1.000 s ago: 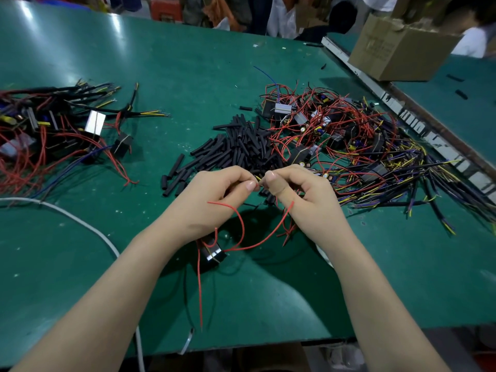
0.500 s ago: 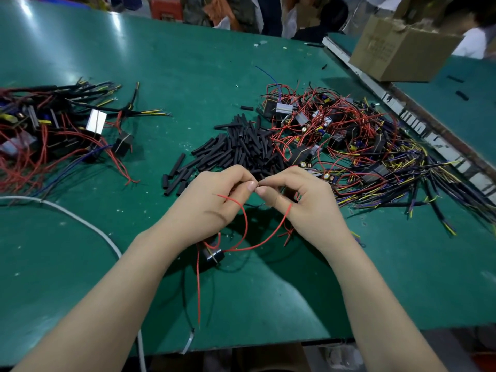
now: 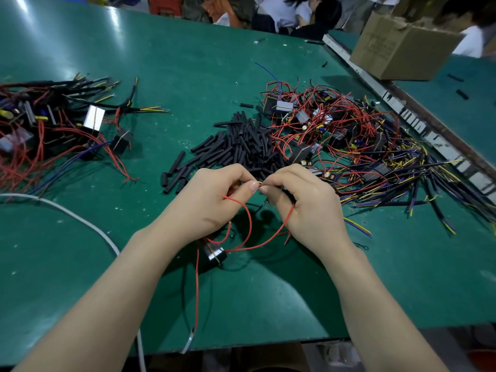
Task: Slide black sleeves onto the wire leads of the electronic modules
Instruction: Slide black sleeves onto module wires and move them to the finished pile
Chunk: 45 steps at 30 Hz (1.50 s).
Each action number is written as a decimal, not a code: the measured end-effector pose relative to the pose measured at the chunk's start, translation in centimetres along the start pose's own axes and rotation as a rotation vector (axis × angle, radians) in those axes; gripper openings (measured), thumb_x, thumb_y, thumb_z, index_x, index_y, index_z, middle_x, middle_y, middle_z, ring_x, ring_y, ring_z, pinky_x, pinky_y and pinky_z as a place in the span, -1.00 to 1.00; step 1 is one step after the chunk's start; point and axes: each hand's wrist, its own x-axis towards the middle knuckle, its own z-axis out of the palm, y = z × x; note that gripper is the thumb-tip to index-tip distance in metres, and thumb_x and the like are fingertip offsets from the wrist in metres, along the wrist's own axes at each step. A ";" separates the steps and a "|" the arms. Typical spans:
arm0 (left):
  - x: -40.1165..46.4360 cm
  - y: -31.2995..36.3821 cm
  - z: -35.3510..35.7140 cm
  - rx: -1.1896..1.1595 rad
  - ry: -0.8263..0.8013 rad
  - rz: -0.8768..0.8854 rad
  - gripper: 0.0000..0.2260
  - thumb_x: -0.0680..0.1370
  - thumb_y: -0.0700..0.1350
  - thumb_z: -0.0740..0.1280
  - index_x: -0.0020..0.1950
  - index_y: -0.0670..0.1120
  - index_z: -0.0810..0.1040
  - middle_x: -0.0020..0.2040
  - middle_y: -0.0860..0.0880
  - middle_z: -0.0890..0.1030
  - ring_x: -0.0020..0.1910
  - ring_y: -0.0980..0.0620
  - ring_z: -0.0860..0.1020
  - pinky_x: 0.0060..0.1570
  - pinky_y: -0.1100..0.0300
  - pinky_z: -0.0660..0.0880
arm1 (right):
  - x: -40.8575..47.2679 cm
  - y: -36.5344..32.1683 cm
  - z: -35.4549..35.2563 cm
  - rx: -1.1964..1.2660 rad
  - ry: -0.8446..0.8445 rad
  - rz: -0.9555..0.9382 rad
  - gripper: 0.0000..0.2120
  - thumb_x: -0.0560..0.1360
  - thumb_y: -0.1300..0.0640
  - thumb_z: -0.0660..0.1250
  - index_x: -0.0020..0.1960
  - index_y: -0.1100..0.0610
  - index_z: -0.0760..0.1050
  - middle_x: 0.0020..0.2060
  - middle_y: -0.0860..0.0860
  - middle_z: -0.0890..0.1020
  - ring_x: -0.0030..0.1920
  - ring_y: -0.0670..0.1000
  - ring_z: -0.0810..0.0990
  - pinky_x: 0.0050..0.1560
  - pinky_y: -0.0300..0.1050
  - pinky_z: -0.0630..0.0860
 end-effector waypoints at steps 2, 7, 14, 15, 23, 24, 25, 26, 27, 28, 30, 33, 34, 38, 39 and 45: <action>0.0 -0.1 0.0 0.021 0.000 -0.001 -0.92 0.57 -0.07 0.31 -0.13 0.04 0.53 -0.44 0.11 0.46 -0.41 0.21 0.42 -0.38 0.43 0.28 | 0.0 0.2 0.0 0.046 -0.055 0.044 -0.87 0.53 0.08 0.35 -0.06 0.11 0.62 -0.12 -0.05 0.61 -0.11 0.03 0.59 -0.23 0.06 0.54; 0.0 -0.5 -0.2 0.060 0.019 -0.018 -0.92 0.56 -0.05 0.30 -0.10 0.02 0.57 -0.44 0.14 0.46 -0.41 0.25 0.43 -0.37 0.42 0.29 | 0.2 0.7 0.0 0.121 -0.135 0.070 -0.76 0.52 -0.01 0.31 0.00 0.12 0.65 -0.12 -0.03 0.60 -0.09 0.04 0.58 -0.16 0.09 0.52; 0.1 -0.2 -0.3 0.024 0.052 -0.073 -0.85 0.58 0.01 0.24 -0.10 0.05 0.58 -0.39 0.08 0.57 -0.37 0.22 0.48 -0.34 0.42 0.34 | 0.0 0.6 0.1 0.037 -0.081 0.026 -0.86 0.50 0.05 0.38 -0.01 0.10 0.64 -0.12 -0.04 0.60 -0.09 0.02 0.58 -0.21 0.05 0.53; 0.3 -0.2 -0.4 -0.055 0.087 -0.124 -0.80 0.60 0.04 0.19 -0.11 0.05 0.57 -0.37 0.10 0.59 -0.37 0.23 0.49 -0.32 0.42 0.36 | 0.0 0.6 0.1 0.052 -0.066 0.031 -0.86 0.50 0.07 0.38 -0.02 0.11 0.64 -0.12 -0.04 0.60 -0.10 0.02 0.58 -0.20 0.05 0.54; 1.0 0.2 -2.3 -0.474 0.369 -0.391 -0.57 0.66 0.09 0.00 -0.07 -0.08 0.59 -0.43 0.03 0.61 -0.44 0.21 0.51 -0.44 0.50 0.35 | 0.2 0.9 -0.1 0.127 -0.012 0.067 -0.84 0.48 0.04 0.39 -0.08 0.12 0.64 -0.15 -0.06 0.59 -0.14 0.02 0.57 -0.23 0.11 0.51; 1.0 0.2 -2.3 -0.477 0.374 -0.397 -0.57 0.66 0.09 0.00 -0.08 -0.07 0.59 -0.44 0.04 0.60 -0.44 0.22 0.51 -0.44 0.50 0.35 | 0.2 1.0 -0.1 0.130 -0.012 0.060 -0.85 0.48 0.05 0.39 -0.09 0.12 0.64 -0.16 -0.06 0.59 -0.14 0.03 0.57 -0.24 0.11 0.51; 1.0 0.1 -2.3 -0.479 0.375 -0.399 -0.57 0.66 0.09 0.01 -0.10 -0.06 0.59 -0.44 0.04 0.60 -0.44 0.21 0.50 -0.44 0.50 0.34 | 0.1 1.1 -0.1 0.134 -0.010 0.056 -0.86 0.48 0.05 0.39 -0.10 0.12 0.64 -0.17 -0.06 0.58 -0.15 0.03 0.57 -0.25 0.11 0.50; 1.0 0.1 -2.3 -0.481 0.370 -0.400 -0.58 0.66 0.09 0.01 -0.11 -0.05 0.59 -0.45 0.04 0.60 -0.44 0.21 0.50 -0.44 0.50 0.34 | 0.2 1.1 -0.1 0.138 -0.005 0.054 -0.85 0.48 0.05 0.39 -0.11 0.12 0.64 -0.18 -0.07 0.58 -0.16 0.03 0.56 -0.26 0.11 0.50; 0.9 0.0 -2.2 -0.474 0.359 -0.396 -0.59 0.66 0.09 0.03 -0.12 -0.04 0.59 -0.44 0.04 0.59 -0.43 0.21 0.50 -0.43 0.50 0.35 | 0.1 1.1 0.0 0.144 -0.001 0.052 -0.85 0.48 0.05 0.38 -0.12 0.12 0.63 -0.19 -0.07 0.58 -0.17 0.03 0.56 -0.27 0.11 0.49; 0.9 -0.2 -2.2 -0.455 0.341 -0.382 -0.61 0.66 0.08 0.05 -0.12 -0.04 0.59 -0.43 0.05 0.59 -0.42 0.21 0.50 -0.41 0.49 0.36 | 0.1 1.1 0.0 0.149 0.004 0.049 -0.85 0.48 0.05 0.38 -0.13 0.13 0.63 -0.20 -0.07 0.58 -0.17 0.03 0.55 -0.28 0.11 0.49; 0.6 -0.4 -1.9 -0.349 0.276 -0.303 -0.71 0.63 0.06 0.15 -0.13 0.00 0.59 -0.38 0.08 0.60 -0.37 0.21 0.51 -0.31 0.41 0.41 | 0.1 1.0 0.0 0.158 0.011 0.038 -0.86 0.48 0.07 0.38 -0.14 0.14 0.63 -0.21 -0.05 0.57 -0.18 0.03 0.54 -0.27 0.10 0.48; 0.2 -0.3 -1.3 -0.067 0.107 -0.090 -0.86 0.53 0.04 0.30 -0.14 0.02 0.59 -0.30 0.14 0.61 -0.27 0.24 0.53 -0.18 0.40 0.42 | 0.1 0.8 0.0 0.178 -0.009 0.006 -0.88 0.46 0.13 0.41 -0.08 0.19 0.64 -0.17 -0.01 0.59 -0.14 0.01 0.56 -0.12 -0.03 0.50; 0.1 -0.2 -1.1 -0.004 0.050 -0.020 -0.88 0.51 0.03 0.33 -0.11 0.01 0.60 -0.27 0.14 0.61 -0.24 0.23 0.53 -0.17 0.41 0.41 | 0.1 0.8 0.0 0.177 -0.032 0.004 -0.87 0.45 0.16 0.43 -0.04 0.20 0.64 -0.13 0.01 0.59 -0.11 0.00 0.56 -0.08 -0.09 0.49; 0.0 -0.1 -0.8 0.054 -0.005 0.059 -0.88 0.52 -0.03 0.37 -0.07 -0.06 0.62 -0.28 0.12 0.59 -0.25 0.18 0.51 -0.20 0.37 0.40 | 0.1 0.7 0.1 0.131 -0.054 0.017 -0.82 0.46 0.18 0.41 0.05 0.20 0.63 -0.06 0.03 0.59 -0.03 0.06 0.58 -0.01 -0.07 0.51; 0.0 -0.1 -0.9 0.048 0.015 0.051 -0.88 0.53 -0.02 0.36 -0.08 -0.04 0.62 -0.29 0.09 0.60 -0.28 0.15 0.51 -0.22 0.35 0.40 | 0.1 0.6 0.0 0.121 -0.032 0.023 -0.82 0.47 0.15 0.40 0.04 0.19 0.64 -0.07 0.02 0.59 -0.04 0.06 0.58 -0.04 -0.02 0.53; 0.0 0.3 -0.9 -0.036 0.031 -0.050 -0.89 0.54 -0.04 0.35 -0.19 0.05 0.58 -0.40 0.05 0.53 -0.42 0.16 0.39 -0.37 0.36 0.31 | 0.0 0.5 0.1 0.039 0.015 -0.032 -0.85 0.48 0.09 0.40 -0.01 0.13 0.64 -0.13 -0.01 0.61 -0.10 0.06 0.58 -0.20 0.06 0.53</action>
